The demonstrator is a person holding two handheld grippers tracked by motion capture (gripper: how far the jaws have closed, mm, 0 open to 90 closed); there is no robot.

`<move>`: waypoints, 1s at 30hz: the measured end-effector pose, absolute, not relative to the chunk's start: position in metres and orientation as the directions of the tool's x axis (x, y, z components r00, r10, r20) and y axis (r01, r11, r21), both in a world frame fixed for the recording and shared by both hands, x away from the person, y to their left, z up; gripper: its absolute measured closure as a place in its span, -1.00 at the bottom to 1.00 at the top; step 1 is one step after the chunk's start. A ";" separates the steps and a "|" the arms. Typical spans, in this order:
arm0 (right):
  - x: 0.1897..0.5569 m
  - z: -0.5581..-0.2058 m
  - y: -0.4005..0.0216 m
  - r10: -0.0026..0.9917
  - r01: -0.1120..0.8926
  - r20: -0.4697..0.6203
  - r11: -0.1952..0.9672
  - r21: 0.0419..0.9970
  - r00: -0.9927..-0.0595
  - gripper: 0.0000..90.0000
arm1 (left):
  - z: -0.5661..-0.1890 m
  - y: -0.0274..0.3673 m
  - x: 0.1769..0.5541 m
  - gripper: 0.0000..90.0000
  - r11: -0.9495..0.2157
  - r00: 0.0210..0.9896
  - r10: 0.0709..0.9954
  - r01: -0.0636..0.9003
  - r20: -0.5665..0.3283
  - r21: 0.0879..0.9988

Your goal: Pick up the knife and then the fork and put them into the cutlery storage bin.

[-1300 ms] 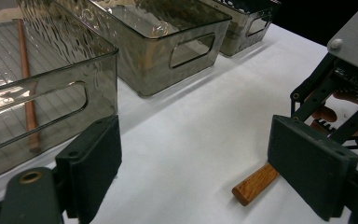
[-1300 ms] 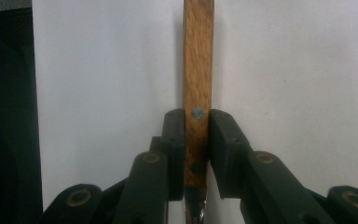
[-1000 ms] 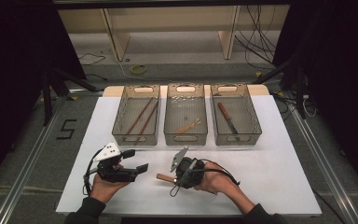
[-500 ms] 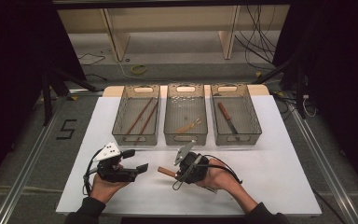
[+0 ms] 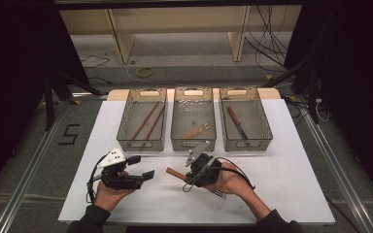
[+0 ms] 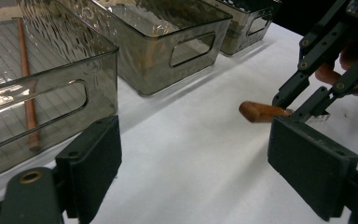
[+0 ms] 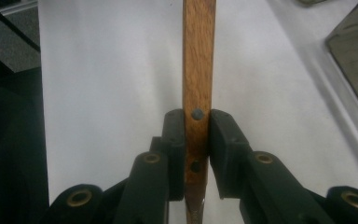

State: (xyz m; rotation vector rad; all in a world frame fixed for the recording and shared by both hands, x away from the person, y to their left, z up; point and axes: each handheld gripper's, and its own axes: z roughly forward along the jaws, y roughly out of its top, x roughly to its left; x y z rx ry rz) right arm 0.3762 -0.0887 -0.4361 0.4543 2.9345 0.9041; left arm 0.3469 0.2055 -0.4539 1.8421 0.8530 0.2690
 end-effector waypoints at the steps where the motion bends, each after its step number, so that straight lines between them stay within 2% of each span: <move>1: 0.377 -0.435 -0.090 0.292 0.266 0.047 0.781 0.566 -0.955 0.73 | -0.454 0.205 0.347 -0.62 -0.206 0.721 0.664 0.430 -0.197 0.879; 13: 0.381 -0.425 -0.099 0.319 0.287 0.056 0.749 0.597 -0.946 0.73 | -0.454 0.206 0.347 -0.62 -0.202 0.721 0.662 0.432 -0.203 0.879; 20: 0.386 -0.413 -0.111 0.344 0.300 0.064 0.696 0.652 -0.937 0.73 | -0.454 0.205 0.347 -0.62 -0.202 0.722 0.661 0.433 -0.203 0.879; 24: 0.388 -0.413 -0.113 0.352 0.315 0.081 0.682 0.660 -0.932 0.73 | -0.454 0.204 0.348 -0.62 -0.180 0.720 0.655 0.444 -0.229 0.878; 30: 0.387 -0.415 -0.110 0.344 0.300 0.068 0.686 0.663 -0.937 0.73 | -0.454 0.202 0.347 -0.62 -0.201 0.727 0.653 0.437 -0.213 0.877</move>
